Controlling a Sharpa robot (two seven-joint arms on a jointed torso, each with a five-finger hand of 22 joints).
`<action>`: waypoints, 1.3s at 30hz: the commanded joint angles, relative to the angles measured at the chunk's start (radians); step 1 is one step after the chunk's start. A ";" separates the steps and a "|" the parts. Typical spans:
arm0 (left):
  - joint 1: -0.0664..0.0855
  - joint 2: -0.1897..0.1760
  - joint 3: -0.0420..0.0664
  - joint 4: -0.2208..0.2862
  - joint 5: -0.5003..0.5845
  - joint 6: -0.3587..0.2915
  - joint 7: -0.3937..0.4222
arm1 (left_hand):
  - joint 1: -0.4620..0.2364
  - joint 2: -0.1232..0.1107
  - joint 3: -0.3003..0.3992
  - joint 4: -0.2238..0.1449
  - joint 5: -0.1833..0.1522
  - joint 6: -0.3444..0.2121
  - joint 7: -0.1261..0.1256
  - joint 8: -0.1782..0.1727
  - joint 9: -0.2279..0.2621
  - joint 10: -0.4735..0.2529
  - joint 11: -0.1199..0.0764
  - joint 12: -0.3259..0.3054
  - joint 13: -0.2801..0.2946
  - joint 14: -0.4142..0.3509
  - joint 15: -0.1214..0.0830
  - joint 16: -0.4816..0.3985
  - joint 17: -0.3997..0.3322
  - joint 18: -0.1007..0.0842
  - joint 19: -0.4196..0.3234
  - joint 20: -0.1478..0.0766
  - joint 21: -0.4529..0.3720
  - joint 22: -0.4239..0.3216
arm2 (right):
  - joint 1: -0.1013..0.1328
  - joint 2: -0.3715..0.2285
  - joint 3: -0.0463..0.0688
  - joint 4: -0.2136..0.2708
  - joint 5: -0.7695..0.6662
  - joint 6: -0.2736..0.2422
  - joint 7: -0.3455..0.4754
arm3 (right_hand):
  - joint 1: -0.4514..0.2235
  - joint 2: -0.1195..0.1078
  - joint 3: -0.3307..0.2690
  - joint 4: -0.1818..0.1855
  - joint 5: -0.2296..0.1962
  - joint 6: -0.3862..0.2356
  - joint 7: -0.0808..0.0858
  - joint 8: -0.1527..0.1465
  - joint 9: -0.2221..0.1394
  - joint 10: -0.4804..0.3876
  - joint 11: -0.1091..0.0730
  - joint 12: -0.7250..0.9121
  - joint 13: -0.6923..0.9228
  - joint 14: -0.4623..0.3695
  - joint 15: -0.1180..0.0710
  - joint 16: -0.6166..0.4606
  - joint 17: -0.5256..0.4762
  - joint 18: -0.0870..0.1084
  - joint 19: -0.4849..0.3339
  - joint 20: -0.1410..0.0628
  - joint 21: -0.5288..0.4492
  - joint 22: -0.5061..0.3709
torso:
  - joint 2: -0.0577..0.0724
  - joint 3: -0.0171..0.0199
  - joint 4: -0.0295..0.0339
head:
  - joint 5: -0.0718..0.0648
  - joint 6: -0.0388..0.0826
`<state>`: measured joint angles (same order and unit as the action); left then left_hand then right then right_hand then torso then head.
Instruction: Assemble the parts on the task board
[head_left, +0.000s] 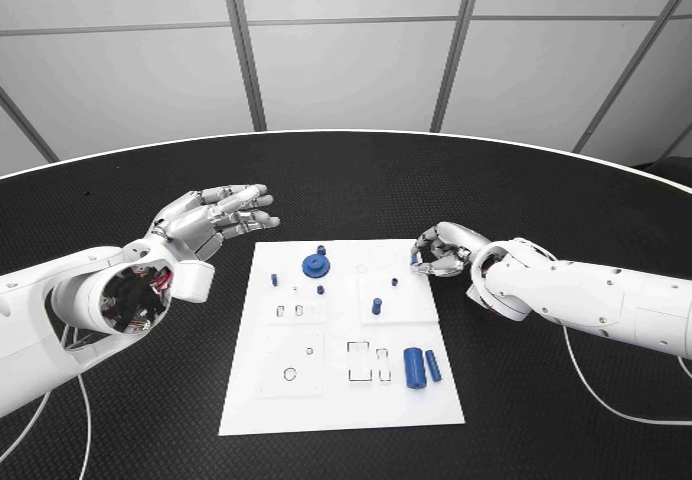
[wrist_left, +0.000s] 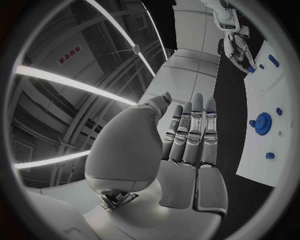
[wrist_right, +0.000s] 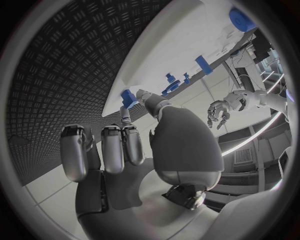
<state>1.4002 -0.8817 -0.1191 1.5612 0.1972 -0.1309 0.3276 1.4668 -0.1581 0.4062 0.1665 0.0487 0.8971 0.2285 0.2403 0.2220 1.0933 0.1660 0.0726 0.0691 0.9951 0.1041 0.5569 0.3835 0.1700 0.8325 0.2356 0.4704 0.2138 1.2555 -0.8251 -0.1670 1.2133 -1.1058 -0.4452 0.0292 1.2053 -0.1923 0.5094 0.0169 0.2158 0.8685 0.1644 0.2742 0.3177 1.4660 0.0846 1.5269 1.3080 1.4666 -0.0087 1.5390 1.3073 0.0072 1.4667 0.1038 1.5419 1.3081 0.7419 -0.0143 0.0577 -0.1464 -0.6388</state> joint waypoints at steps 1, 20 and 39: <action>0.000 0.000 0.000 0.000 0.000 0.000 0.000 | -0.009 0.000 0.004 -0.001 0.001 -0.008 0.003 -0.005 0.001 -0.009 0.000 -0.005 0.001 -0.007 0.001 0.006 0.001 0.011 -0.004 0.000 0.004 0.001 | 0.000 0.001 0.000 -0.003 0.000 0.003 -0.003 | 0.000 0.011 0.005 -0.001 0.001 0.008 0.002 0.007 0.001 0.068 -0.001 0.004 0.222 0.089 0.008 0.006 0.194 0.001 0.084 0.004 0.004 0.240 | 0.000 0.0009 0.0000 | -0.001 -0.003; 0.000 -0.002 0.000 0.002 0.000 0.000 -0.001 | -0.009 0.000 0.004 -0.001 0.001 -0.008 0.003 -0.005 0.001 -0.009 0.000 -0.005 0.001 -0.007 0.001 0.006 0.001 0.011 -0.004 0.000 0.004 0.001 | 0.000 0.008 0.000 -0.011 0.000 0.007 -0.010 | 0.005 0.020 0.012 -0.002 0.003 0.021 -0.002 0.012 0.002 0.072 -0.005 0.009 0.226 0.090 0.006 0.008 0.199 0.000 0.088 0.002 0.009 0.244 | 0.000 0.0011 0.0000 | 0.001 -0.009; 0.000 -0.004 0.000 0.003 0.000 0.000 -0.001 | -0.009 0.000 0.004 -0.001 0.001 -0.008 0.003 -0.005 0.001 -0.009 0.000 -0.005 0.001 -0.007 0.001 0.006 0.001 0.011 -0.004 0.000 0.004 0.001 | 0.000 0.015 0.000 -0.017 0.000 0.013 -0.017 | 0.013 0.043 0.028 -0.006 0.007 0.051 -0.015 0.027 0.007 0.077 -0.016 0.014 0.231 0.090 -0.001 0.009 0.202 -0.002 0.091 -0.004 0.013 0.248 | 0.000 0.0018 -0.0005 | 0.004 -0.017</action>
<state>1.4003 -0.8855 -0.1191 1.5647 0.1972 -0.1313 0.3262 1.4663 -0.1587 0.4072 0.1654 0.0487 0.8971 0.2284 0.2403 0.2220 1.0934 0.1660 0.0726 0.0691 0.9951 0.1041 0.5569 0.3836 0.1701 0.8325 0.2356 0.4703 0.2138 1.2554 -0.8109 -0.1670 1.1965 -1.1058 -0.4325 0.0128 1.2145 -0.1595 0.5317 0.0112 0.2158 0.9114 0.1466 0.2966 0.3239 1.4685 0.0750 1.5354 1.3076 1.4666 -0.0087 1.5428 1.3078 0.0073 1.4667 0.1037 1.5499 1.3077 0.7420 -0.0124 0.0572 -0.1436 -0.6549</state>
